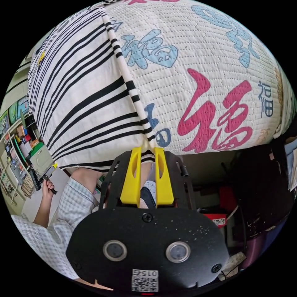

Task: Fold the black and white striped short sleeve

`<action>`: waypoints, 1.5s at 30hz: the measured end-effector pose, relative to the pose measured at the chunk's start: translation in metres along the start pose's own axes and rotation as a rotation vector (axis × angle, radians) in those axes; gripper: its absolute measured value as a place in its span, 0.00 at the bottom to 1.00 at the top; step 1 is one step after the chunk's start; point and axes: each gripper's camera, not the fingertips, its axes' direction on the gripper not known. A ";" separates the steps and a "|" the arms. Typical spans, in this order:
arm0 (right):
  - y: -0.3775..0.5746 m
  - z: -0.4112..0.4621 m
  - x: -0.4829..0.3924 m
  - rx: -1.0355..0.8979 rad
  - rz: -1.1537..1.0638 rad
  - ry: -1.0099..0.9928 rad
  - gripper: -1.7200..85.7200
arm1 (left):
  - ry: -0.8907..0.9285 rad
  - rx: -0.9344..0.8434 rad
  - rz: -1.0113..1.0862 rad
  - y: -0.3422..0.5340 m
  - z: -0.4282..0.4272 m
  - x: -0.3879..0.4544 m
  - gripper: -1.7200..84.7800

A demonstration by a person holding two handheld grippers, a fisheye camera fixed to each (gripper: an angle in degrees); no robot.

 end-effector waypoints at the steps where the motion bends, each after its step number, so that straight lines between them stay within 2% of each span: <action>1: 0.001 -0.002 0.003 0.004 -0.015 0.002 0.07 | -0.006 -0.001 -0.002 0.001 -0.001 0.004 0.03; 3: 0.004 -0.010 0.015 -0.005 -0.079 -0.003 0.03 | -0.059 0.014 -0.006 0.005 -0.005 0.023 0.02; 7: 0.009 -0.024 0.037 -0.005 -0.150 0.036 0.02 | -0.176 0.007 -0.007 0.004 0.005 0.055 0.02; 11: 0.005 -0.027 0.050 -0.046 -0.216 0.124 0.02 | -0.388 -0.078 0.017 -0.004 0.034 0.098 0.02; 15: 0.009 -0.040 0.065 -0.077 -0.313 0.180 0.04 | -0.560 -0.178 0.036 -0.014 0.027 0.133 0.01; 17: 0.012 -0.046 0.086 -0.096 -0.309 0.145 0.05 | -0.644 -0.146 0.054 -0.017 0.010 0.152 0.01; 18: 0.013 -0.051 0.107 -0.104 -0.270 0.062 0.03 | -0.662 -0.109 0.070 -0.022 -0.002 0.169 0.01; 23: 0.024 -0.076 0.193 -0.059 -0.101 -0.152 0.03 | -0.547 0.155 0.207 -0.061 -0.046 0.277 0.03; 28: 0.022 -0.154 0.230 0.277 -0.068 -0.264 0.05 | -0.472 0.284 0.564 -0.119 -0.034 0.434 0.07; 30: 0.005 -0.190 0.232 0.439 -0.134 -0.345 0.07 | -0.377 0.303 0.693 -0.148 -0.016 0.509 0.09; 32: -0.015 -0.209 0.232 0.510 -0.197 -0.443 0.09 | -0.279 0.301 0.750 -0.172 -0.003 0.559 0.09; 35: -0.055 -0.227 0.230 0.550 -0.264 -0.554 0.11 | -0.139 0.275 0.764 -0.215 0.020 0.624 0.10; 39: -0.098 -0.239 0.230 0.563 -0.247 -0.555 0.15 | -0.053 0.166 0.686 -0.273 0.052 0.685 0.12; 45: -0.122 -0.234 0.246 0.557 -0.170 -0.595 0.13 | -0.093 0.166 0.588 -0.314 0.087 0.725 0.12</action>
